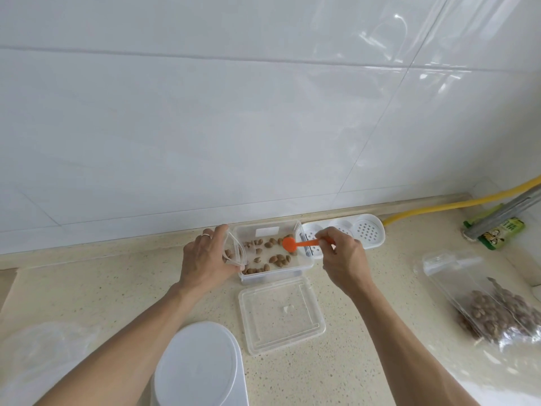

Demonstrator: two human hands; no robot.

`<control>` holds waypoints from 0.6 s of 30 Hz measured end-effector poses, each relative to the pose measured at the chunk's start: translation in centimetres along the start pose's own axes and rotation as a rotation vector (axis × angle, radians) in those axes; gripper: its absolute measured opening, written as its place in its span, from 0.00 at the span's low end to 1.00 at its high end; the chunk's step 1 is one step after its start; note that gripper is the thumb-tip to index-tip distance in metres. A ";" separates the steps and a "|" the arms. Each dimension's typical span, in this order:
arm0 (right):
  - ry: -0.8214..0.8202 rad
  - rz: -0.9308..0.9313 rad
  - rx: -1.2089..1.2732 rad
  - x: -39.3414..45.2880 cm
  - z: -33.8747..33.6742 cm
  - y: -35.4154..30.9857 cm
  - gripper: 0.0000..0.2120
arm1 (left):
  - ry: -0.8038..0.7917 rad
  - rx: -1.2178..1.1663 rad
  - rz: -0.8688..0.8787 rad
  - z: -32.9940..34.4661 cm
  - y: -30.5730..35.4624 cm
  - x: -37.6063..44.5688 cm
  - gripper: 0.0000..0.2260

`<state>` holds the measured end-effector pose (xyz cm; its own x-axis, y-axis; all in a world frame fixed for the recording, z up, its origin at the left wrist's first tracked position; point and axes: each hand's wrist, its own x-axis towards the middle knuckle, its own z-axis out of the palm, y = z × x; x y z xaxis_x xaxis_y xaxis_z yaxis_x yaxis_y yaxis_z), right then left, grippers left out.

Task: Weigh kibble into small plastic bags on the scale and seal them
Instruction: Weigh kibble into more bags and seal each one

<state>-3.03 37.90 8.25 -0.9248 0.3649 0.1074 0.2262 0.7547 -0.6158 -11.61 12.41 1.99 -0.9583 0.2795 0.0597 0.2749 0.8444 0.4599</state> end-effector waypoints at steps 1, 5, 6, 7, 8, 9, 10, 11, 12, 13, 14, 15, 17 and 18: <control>-0.037 -0.008 -0.068 -0.1 0.4 0.6 0.07 | -0.003 0.004 0.005 0.0 -0.2 0.0 0.39; -0.117 0.013 -0.088 -0.3 1.6 1.3 0.08 | -0.008 0.010 0.023 0.2 -0.4 0.1 0.40; -0.148 0.022 -0.045 -0.3 1.8 1.2 0.07 | -0.005 0.012 0.026 0.3 -0.4 0.1 0.40; -0.185 0.027 0.006 -0.3 1.9 1.1 0.08 | -0.002 0.014 0.028 0.3 -0.4 0.0 0.40; -0.218 0.033 0.051 -0.4 2.0 0.9 0.08 | 0.001 0.021 0.028 0.2 -0.4 0.0 0.40; -0.242 0.043 0.088 -0.3 2.2 0.8 0.09 | 0.004 0.029 0.027 0.2 -0.3 -0.1 0.40; -0.263 0.065 0.122 -0.4 2.5 0.7 0.09 | 0.004 0.039 0.022 0.2 -0.3 -0.1 0.40; -0.284 0.094 0.166 -0.4 2.8 0.6 0.09 | 0.004 0.048 0.019 0.2 -0.3 -0.2 0.39; -0.302 0.126 0.210 -0.4 3.2 0.7 0.09 | 0.005 0.052 0.017 0.2 -0.3 -0.2 0.39; -0.318 0.156 0.249 -0.5 3.6 0.7 0.09 | 0.008 0.052 0.018 0.2 -0.2 -0.3 0.38; -0.333 0.185 0.277 -0.6 4.0 0.7 0.09 | 0.010 0.052 0.021 0.2 -0.2 -0.3 0.36; -0.340 0.216 0.306 -0.6 4.4 0.6 0.09 | 0.010 0.057 0.024 0.2 -0.2 -0.3 0.36; -0.320 0.284 0.372 -0.6 4.7 0.4 0.08 | 0.010 0.076 0.023 0.2 -0.1 -0.3 0.36; -0.297 0.318 0.410 -0.6 4.8 0.2 0.08 | 0.013 0.087 0.024 0.2 -0.1 -0.3 0.36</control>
<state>-3.86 35.20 4.27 -0.8902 0.3256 -0.3186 0.4245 0.3394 -0.8394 -11.36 12.32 1.79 -0.9521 0.2946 0.0818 0.3031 0.8743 0.3791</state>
